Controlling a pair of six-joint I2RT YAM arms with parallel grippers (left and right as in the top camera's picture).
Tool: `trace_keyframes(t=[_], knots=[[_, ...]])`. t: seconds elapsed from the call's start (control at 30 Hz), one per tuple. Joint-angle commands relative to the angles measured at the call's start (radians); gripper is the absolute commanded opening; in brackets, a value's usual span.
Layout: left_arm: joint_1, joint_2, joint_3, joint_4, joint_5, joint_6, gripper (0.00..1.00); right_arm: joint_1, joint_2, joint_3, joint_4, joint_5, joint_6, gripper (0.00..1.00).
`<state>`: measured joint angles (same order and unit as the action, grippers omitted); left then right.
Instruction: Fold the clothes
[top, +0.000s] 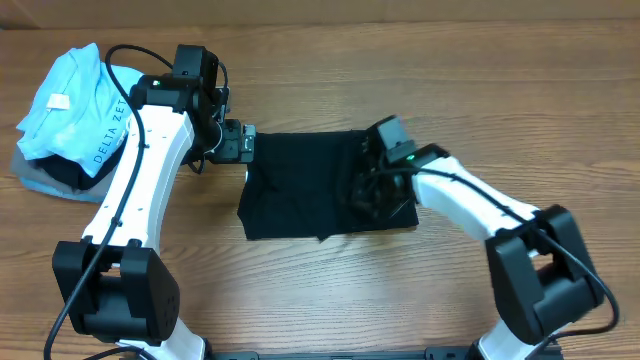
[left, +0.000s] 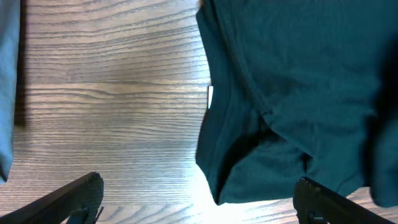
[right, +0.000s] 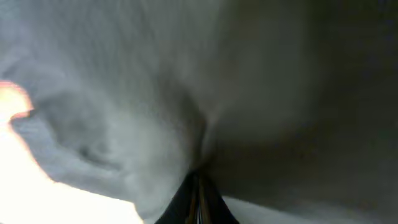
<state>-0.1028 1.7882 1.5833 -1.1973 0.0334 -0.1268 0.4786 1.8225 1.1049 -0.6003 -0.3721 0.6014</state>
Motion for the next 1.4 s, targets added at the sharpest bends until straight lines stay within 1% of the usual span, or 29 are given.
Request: trace_keyframes(t=[0.0, 0.1, 0.23, 0.4, 0.5, 0.6, 0.67, 0.73, 0.87, 1.0, 1.07, 1.13, 1.17, 1.23, 1.37], knots=[[0.003, 0.004, 0.018, 0.001, 0.008, 0.015, 1.00, 0.032, -0.012, -0.003, 0.112, -0.165, 0.013, 0.04], [0.003, 0.004, 0.018, 0.001, 0.008, 0.015, 1.00, 0.013, -0.016, 0.022, 0.149, -0.172, -0.006, 0.05], [0.003, 0.004, 0.018, 0.001, 0.008, 0.015, 1.00, -0.034, -0.051, 0.064, 0.101, -0.184, -0.007, 0.05], [0.003, 0.004, 0.018, 0.001, 0.008, 0.015, 1.00, -0.055, -0.071, 0.071, 0.185, -0.168, -0.006, 0.08], [0.003, 0.004, 0.018, 0.001, 0.008, 0.015, 1.00, -0.045, -0.046, 0.071, 0.229, -0.112, -0.006, 0.08], [0.003, 0.004, 0.018, 0.001, 0.008, 0.015, 1.00, -0.029, 0.009, 0.070, 0.249, 0.040, 0.014, 0.08], [0.003, 0.004, 0.018, 0.001, 0.008, 0.015, 1.00, -0.028, 0.055, 0.068, 0.266, 0.160, 0.071, 0.07], [0.003, 0.004, 0.018, 0.001, 0.008, 0.015, 1.00, -0.038, 0.103, 0.068, 0.307, 0.216, 0.134, 0.07], [0.003, 0.004, 0.018, 0.001, 0.008, 0.015, 1.00, -0.072, 0.180, 0.068, 0.457, 0.170, 0.137, 0.08], [0.003, 0.004, 0.018, 0.001, 0.008, 0.015, 1.00, -0.096, 0.173, 0.069, 0.526, 0.143, 0.132, 0.15], [0.003, 0.004, 0.018, 0.001, 0.008, 0.015, 1.00, -0.109, 0.152, 0.071, 0.525, 0.113, 0.114, 0.20], [0.003, 0.004, 0.018, 0.001, 0.008, 0.015, 1.00, -0.129, 0.112, 0.071, 0.512, 0.018, 0.044, 0.27], [0.003, 0.004, 0.018, 0.001, 0.008, 0.015, 1.00, -0.137, 0.090, 0.071, 0.494, -0.024, 0.019, 0.32], [0.003, 0.004, 0.018, 0.001, 0.008, 0.015, 1.00, -0.158, 0.033, 0.071, 0.423, -0.109, -0.037, 0.38], [0.003, 0.004, 0.018, 0.001, 0.008, 0.015, 1.00, -0.182, -0.076, 0.071, 0.179, -0.190, -0.053, 0.38]])
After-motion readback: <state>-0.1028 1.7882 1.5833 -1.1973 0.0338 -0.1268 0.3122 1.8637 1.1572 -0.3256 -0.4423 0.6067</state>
